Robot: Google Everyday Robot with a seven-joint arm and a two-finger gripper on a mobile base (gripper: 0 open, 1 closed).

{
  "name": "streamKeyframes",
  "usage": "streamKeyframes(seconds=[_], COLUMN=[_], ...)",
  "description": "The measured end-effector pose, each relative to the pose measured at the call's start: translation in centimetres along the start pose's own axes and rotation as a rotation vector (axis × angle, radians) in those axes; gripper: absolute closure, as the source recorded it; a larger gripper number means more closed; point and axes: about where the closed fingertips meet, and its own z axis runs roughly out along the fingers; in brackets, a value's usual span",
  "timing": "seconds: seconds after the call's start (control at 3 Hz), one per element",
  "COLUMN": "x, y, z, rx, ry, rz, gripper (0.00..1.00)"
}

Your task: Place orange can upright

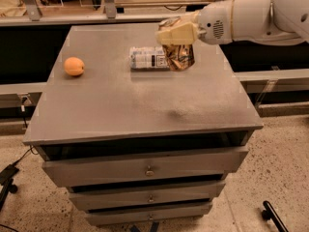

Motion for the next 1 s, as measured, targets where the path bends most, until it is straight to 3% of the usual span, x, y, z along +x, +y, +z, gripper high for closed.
streamKeyframes(seconds=[0.33,0.67,1.0], x=[-2.26,-2.66,-2.58], y=[0.06,0.79,0.94], z=[-1.17,-1.14,-0.99], rx=[-0.082,-0.230,-0.229], ry=[-0.224,-0.437,-0.418], rz=[-0.065,-0.157,-0.150], gripper=[1.00,1.00,1.00])
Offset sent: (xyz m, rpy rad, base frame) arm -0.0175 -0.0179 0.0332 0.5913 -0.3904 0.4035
